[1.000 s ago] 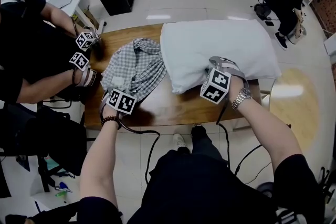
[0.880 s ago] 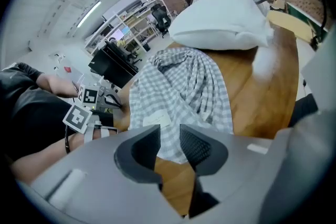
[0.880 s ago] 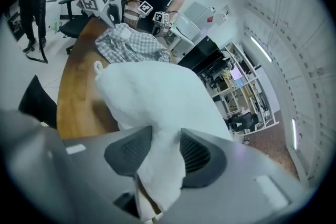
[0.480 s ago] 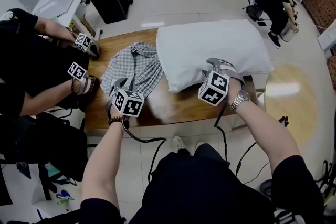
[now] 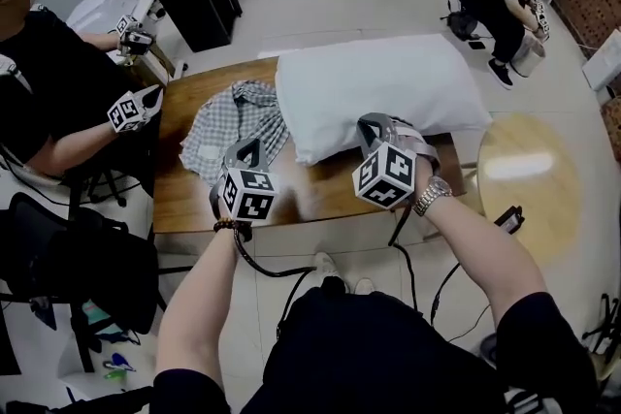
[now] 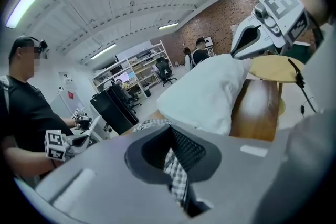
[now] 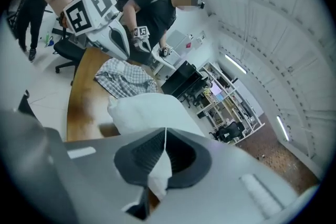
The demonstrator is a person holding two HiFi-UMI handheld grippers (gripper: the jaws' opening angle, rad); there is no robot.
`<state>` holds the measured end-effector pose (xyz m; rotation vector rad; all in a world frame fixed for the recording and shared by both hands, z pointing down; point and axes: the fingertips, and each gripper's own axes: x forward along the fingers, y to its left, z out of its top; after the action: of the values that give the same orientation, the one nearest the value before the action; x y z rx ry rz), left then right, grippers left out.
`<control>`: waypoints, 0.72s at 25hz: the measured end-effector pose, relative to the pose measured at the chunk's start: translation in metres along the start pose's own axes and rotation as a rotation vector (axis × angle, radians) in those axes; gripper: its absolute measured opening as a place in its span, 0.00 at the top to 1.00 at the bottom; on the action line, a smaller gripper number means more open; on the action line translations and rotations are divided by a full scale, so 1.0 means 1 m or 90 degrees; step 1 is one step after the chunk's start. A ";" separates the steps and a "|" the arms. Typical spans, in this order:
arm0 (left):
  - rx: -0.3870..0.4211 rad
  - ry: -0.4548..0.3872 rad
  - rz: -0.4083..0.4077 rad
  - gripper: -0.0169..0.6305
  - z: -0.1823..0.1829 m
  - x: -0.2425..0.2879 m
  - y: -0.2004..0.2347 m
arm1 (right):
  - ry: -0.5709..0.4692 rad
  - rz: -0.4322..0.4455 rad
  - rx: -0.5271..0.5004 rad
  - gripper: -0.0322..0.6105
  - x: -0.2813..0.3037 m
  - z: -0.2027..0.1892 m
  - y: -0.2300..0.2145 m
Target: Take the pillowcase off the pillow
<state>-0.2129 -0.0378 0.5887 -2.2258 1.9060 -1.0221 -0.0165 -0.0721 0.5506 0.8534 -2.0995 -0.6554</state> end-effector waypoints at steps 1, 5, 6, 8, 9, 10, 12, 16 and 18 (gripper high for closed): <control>-0.001 -0.010 0.000 0.97 0.008 -0.006 -0.010 | -0.012 -0.002 0.007 0.95 -0.009 -0.001 0.002; -0.001 -0.046 -0.001 0.97 0.035 -0.033 -0.053 | -0.049 0.001 0.028 0.95 -0.042 -0.007 0.015; 0.005 -0.053 -0.003 0.97 0.040 -0.040 -0.065 | -0.056 0.003 0.033 0.95 -0.050 -0.011 0.020; 0.019 -0.065 -0.004 0.97 0.050 -0.052 -0.090 | -0.069 0.004 0.043 0.95 -0.066 -0.019 0.028; 0.024 -0.070 -0.005 0.97 0.054 -0.058 -0.101 | -0.076 0.004 0.047 0.95 -0.074 -0.022 0.031; 0.025 -0.073 -0.006 0.97 0.057 -0.064 -0.111 | -0.082 0.004 0.050 0.95 -0.083 -0.025 0.035; 0.020 -0.079 -0.009 0.97 0.061 -0.076 -0.131 | -0.091 0.006 0.057 0.95 -0.101 -0.031 0.042; 0.011 -0.090 -0.018 0.97 0.073 -0.096 -0.163 | -0.107 0.013 0.070 0.95 -0.132 -0.041 0.050; 0.011 -0.097 -0.022 0.97 0.081 -0.104 -0.173 | -0.114 0.016 0.074 0.95 -0.142 -0.043 0.053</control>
<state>-0.0252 0.0669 0.5538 -2.2627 1.7967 -0.8420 0.0680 0.0608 0.5464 0.8573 -2.3243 -0.6211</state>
